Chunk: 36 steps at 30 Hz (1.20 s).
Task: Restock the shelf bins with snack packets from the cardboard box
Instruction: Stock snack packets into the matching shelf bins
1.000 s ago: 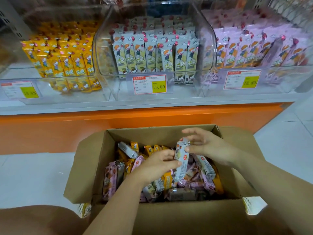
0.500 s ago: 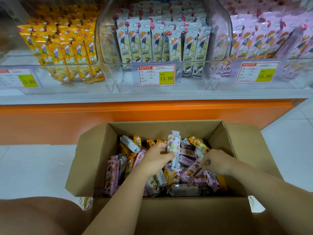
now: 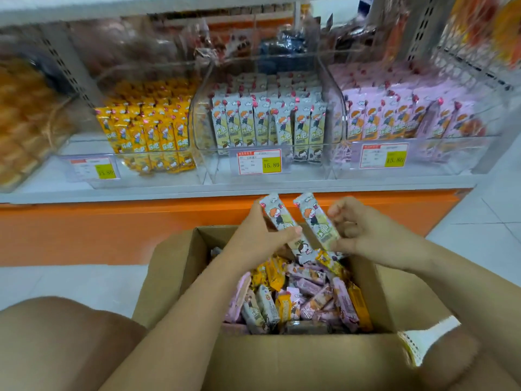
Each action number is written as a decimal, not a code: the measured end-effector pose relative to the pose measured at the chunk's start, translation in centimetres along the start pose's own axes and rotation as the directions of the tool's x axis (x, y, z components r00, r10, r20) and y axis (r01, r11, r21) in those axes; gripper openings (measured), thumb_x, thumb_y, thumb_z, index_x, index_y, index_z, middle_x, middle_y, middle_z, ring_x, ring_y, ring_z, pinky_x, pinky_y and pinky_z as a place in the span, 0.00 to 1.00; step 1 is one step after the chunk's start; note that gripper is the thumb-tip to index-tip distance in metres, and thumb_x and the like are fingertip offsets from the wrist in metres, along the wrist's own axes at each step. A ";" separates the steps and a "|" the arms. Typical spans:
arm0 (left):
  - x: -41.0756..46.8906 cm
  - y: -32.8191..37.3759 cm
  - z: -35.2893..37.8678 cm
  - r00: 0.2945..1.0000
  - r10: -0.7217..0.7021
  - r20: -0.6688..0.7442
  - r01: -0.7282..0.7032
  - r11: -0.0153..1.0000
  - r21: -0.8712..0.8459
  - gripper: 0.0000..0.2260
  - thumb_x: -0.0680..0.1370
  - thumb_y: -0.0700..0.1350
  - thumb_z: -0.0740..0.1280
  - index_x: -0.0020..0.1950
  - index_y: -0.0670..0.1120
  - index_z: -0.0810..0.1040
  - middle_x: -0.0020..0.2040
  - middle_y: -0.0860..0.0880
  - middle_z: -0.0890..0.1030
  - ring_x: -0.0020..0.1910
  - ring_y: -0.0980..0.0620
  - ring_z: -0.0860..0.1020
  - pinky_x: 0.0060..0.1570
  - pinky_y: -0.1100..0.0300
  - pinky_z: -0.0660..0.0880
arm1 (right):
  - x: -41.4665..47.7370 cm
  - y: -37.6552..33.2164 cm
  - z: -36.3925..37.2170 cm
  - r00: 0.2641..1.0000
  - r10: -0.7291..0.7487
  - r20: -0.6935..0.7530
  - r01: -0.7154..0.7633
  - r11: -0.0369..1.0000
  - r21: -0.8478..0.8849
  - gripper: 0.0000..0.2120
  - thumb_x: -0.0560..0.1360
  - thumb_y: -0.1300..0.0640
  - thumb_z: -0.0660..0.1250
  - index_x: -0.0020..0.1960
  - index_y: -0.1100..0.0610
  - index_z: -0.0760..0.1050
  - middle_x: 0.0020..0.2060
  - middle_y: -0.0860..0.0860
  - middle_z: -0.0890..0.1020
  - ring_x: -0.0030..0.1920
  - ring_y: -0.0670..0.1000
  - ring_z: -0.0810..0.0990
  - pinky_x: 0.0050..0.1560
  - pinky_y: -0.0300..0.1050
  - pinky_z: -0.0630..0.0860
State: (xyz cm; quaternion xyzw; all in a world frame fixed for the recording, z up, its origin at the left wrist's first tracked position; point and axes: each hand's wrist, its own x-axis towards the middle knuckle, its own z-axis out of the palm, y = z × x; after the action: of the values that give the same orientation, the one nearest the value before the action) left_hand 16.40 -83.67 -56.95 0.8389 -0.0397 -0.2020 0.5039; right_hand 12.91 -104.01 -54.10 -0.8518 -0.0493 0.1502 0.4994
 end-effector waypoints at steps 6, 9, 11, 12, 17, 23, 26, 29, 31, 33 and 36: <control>-2.3 5.5 -3.0 0.986 0.164 0.023 -0.164 0.986 -0.001 0.36 0.71 0.56 0.72 0.73 0.52 0.58 0.50 0.51 0.85 0.41 0.49 0.84 0.55 0.48 0.77 | 0.0 -3.0 -0.8 0.981 -0.185 -0.056 0.191 0.973 0.131 0.18 0.72 0.67 0.69 0.52 0.49 0.66 0.47 0.47 0.76 0.37 0.44 0.78 0.41 0.38 0.76; -3.0 8.0 -4.5 0.975 0.220 0.008 -0.220 0.975 0.019 0.24 0.74 0.58 0.65 0.67 0.53 0.65 0.51 0.52 0.84 0.38 0.49 0.84 0.56 0.48 0.77 | 1.0 -4.6 -1.2 0.970 -0.219 -0.109 0.234 0.959 0.158 0.17 0.72 0.66 0.70 0.51 0.47 0.68 0.49 0.49 0.76 0.39 0.47 0.77 0.44 0.44 0.78; -3.1 9.3 -5.8 0.975 0.223 0.000 -0.222 0.974 0.036 0.22 0.72 0.60 0.65 0.63 0.53 0.70 0.52 0.51 0.83 0.40 0.49 0.84 0.54 0.47 0.78 | 1.5 -5.8 -1.4 0.952 -0.263 -0.159 0.287 0.944 0.160 0.18 0.72 0.65 0.70 0.51 0.46 0.68 0.49 0.47 0.76 0.40 0.48 0.77 0.45 0.43 0.77; -3.1 9.9 -6.4 0.976 0.216 0.013 -0.216 0.975 0.052 0.21 0.72 0.59 0.66 0.61 0.52 0.72 0.52 0.50 0.83 0.42 0.50 0.84 0.53 0.48 0.79 | 1.7 -6.2 -1.4 0.942 -0.284 -0.176 0.313 0.936 0.163 0.18 0.72 0.66 0.69 0.51 0.46 0.68 0.49 0.46 0.76 0.41 0.47 0.77 0.45 0.40 0.77; -2.5 12.0 -8.5 0.972 0.230 0.045 -0.235 0.945 0.229 0.16 0.72 0.54 0.71 0.57 0.52 0.74 0.38 0.61 0.82 0.37 0.65 0.78 0.44 0.65 0.76 | 1.8 -7.1 -1.6 0.918 -0.337 -0.210 0.364 0.925 0.105 0.18 0.72 0.62 0.71 0.52 0.45 0.67 0.50 0.44 0.75 0.43 0.44 0.78 0.44 0.42 0.79; -1.7 13.8 -8.3 0.960 0.274 -0.053 -0.248 0.926 0.285 0.27 0.74 0.47 0.71 0.71 0.55 0.65 0.40 0.54 0.79 0.32 0.58 0.79 0.40 0.63 0.79 | 2.0 -7.9 -2.3 0.891 -0.381 -0.248 0.390 0.921 -0.016 0.19 0.73 0.60 0.70 0.51 0.40 0.65 0.51 0.40 0.73 0.48 0.44 0.77 0.47 0.39 0.78; -1.0 15.0 -8.1 0.938 0.339 -0.068 -0.287 0.874 0.392 0.21 0.75 0.52 0.69 0.66 0.53 0.69 0.42 0.55 0.80 0.32 0.59 0.78 0.40 0.60 0.80 | 2.6 -8.5 -3.1 0.873 -0.395 -0.285 0.389 0.918 -0.078 0.19 0.74 0.61 0.69 0.53 0.41 0.65 0.51 0.37 0.73 0.49 0.41 0.76 0.51 0.38 0.75; 0.2 15.9 -8.5 0.905 0.414 -0.098 -0.333 0.832 0.443 0.09 0.77 0.51 0.67 0.56 0.55 0.73 0.41 0.57 0.80 0.31 0.60 0.78 0.39 0.60 0.80 | 3.3 -8.9 -4.6 0.860 -0.416 -0.296 0.361 0.906 -0.222 0.18 0.75 0.58 0.69 0.62 0.46 0.69 0.56 0.37 0.73 0.58 0.39 0.73 0.62 0.37 0.68; 1.4 16.2 -9.3 0.873 0.454 -0.180 -0.342 0.832 0.437 0.06 0.77 0.49 0.68 0.51 0.56 0.73 0.40 0.57 0.81 0.33 0.59 0.79 0.41 0.57 0.80 | 3.7 -8.7 -5.7 0.868 -0.398 -0.296 0.292 0.892 -0.345 0.21 0.75 0.54 0.68 0.66 0.47 0.68 0.62 0.40 0.72 0.63 0.41 0.68 0.62 0.35 0.63; 2.9 16.1 -10.2 0.840 0.470 -0.270 -0.328 0.837 0.439 0.06 0.77 0.48 0.68 0.51 0.55 0.72 0.43 0.56 0.81 0.36 0.57 0.80 0.44 0.54 0.80 | 4.3 -8.2 -6.6 0.895 -0.327 -0.303 0.189 0.894 -0.407 0.23 0.76 0.53 0.68 0.68 0.48 0.67 0.67 0.44 0.69 0.66 0.46 0.67 0.62 0.39 0.64; 6.0 15.2 -11.2 0.863 0.409 -0.297 -0.222 0.834 0.504 0.08 0.76 0.50 0.68 0.53 0.53 0.72 0.47 0.51 0.82 0.40 0.54 0.80 0.45 0.53 0.79 | 5.2 -7.5 -7.1 0.915 -0.261 -0.307 0.106 0.891 -0.441 0.22 0.76 0.55 0.67 0.68 0.49 0.67 0.68 0.48 0.67 0.67 0.49 0.66 0.64 0.42 0.64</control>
State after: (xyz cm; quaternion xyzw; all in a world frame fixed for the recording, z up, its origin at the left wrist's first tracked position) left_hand 28.26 -83.46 -41.07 0.9369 -0.1247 0.0733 0.3182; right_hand 20.46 -105.06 -45.47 -0.9425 -0.0697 -0.0701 0.3192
